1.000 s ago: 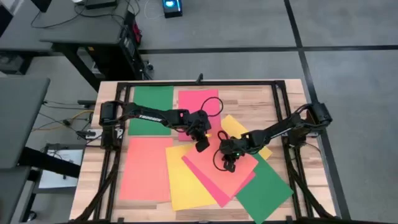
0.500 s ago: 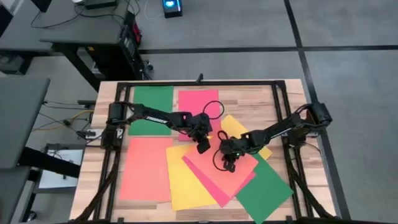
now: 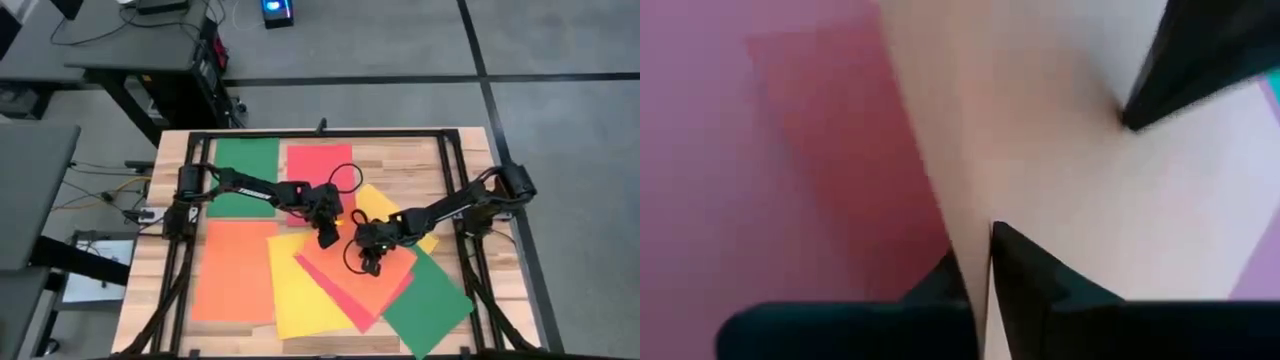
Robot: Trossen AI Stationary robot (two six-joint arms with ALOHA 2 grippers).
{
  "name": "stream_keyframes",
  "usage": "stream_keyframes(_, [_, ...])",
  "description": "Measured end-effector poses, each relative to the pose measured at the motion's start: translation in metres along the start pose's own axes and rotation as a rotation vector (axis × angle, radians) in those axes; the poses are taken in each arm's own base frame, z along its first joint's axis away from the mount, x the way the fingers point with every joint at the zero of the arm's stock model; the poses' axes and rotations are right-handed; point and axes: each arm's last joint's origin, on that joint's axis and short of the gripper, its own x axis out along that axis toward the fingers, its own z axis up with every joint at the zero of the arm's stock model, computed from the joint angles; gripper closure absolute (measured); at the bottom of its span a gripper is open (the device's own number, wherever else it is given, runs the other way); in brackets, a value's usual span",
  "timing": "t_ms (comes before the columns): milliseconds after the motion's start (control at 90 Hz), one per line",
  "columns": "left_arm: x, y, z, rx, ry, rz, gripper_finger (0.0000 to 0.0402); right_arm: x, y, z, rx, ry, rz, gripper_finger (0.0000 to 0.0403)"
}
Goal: Organize paper
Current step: Stack the orange paper on top of the orange paper
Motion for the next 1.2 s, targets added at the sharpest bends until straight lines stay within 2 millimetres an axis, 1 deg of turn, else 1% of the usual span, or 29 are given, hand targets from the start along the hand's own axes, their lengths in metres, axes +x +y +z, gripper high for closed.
stream_keyframes(67, [0.000,-0.001,0.001,0.011,-0.006,-0.003,0.0401,-0.010,0.003,0.004,-0.008,-0.029,0.014,0.0403])
stream_keyframes(156, [0.000,-0.001,0.000,0.015,-0.001,-0.002,0.0402,-0.030,0.008,0.010,-0.033,-0.095,0.040,0.0403])
stream_keyframes(267, [0.000,-0.002,0.000,0.034,-0.002,-0.004,0.0402,-0.050,0.011,0.013,-0.073,-0.152,0.063,0.0403])
stream_keyframes(389, [0.001,-0.005,-0.001,0.053,-0.001,-0.007,0.0401,-0.079,0.015,0.017,-0.125,-0.268,0.077,0.0403])
stream_keyframes(533, [-0.002,-0.011,0.001,0.089,-0.013,-0.013,0.0401,-0.108,0.011,0.017,-0.228,-0.353,0.057,0.0394])
stream_keyframes(589, [-0.006,-0.014,0.002,0.097,-0.017,-0.012,0.0401,-0.118,0.007,0.018,-0.233,-0.378,0.051,0.0386])
stream_keyframes(656, [-0.012,-0.019,0.005,0.117,-0.042,-0.009,0.0401,-0.125,0.000,0.018,-0.212,-0.376,0.029,0.0369])
stream_keyframes(744, [-0.022,-0.027,0.009,0.142,-0.069,-0.010,0.0401,-0.129,-0.013,0.013,-0.180,-0.317,-0.027,0.0333])
stream_keyframes(856, [-0.035,-0.037,0.013,0.185,-0.106,-0.015,0.0401,-0.125,-0.028,0.010,-0.133,-0.218,-0.101,0.0272])
stream_keyframes(978, [-0.046,-0.046,0.016,0.210,-0.141,-0.009,0.0401,-0.116,-0.035,0.013,-0.120,-0.181,-0.134,0.0198])
stream_keyframes(1044, [-0.048,-0.049,0.017,0.216,-0.149,-0.010,0.0401,-0.112,-0.037,0.017,-0.126,-0.189,-0.134,0.0165])
stream_keyframes(1122, [-0.049,-0.051,0.016,0.226,-0.151,-0.009,0.0401,-0.107,-0.040,0.021,-0.127,-0.193,-0.137,0.0143])
stream_keyframes(1200, [-0.049,-0.052,0.016,0.230,-0.149,-0.010,0.0401,-0.104,-0.042,0.025,-0.148,-0.196,-0.110,0.0139])
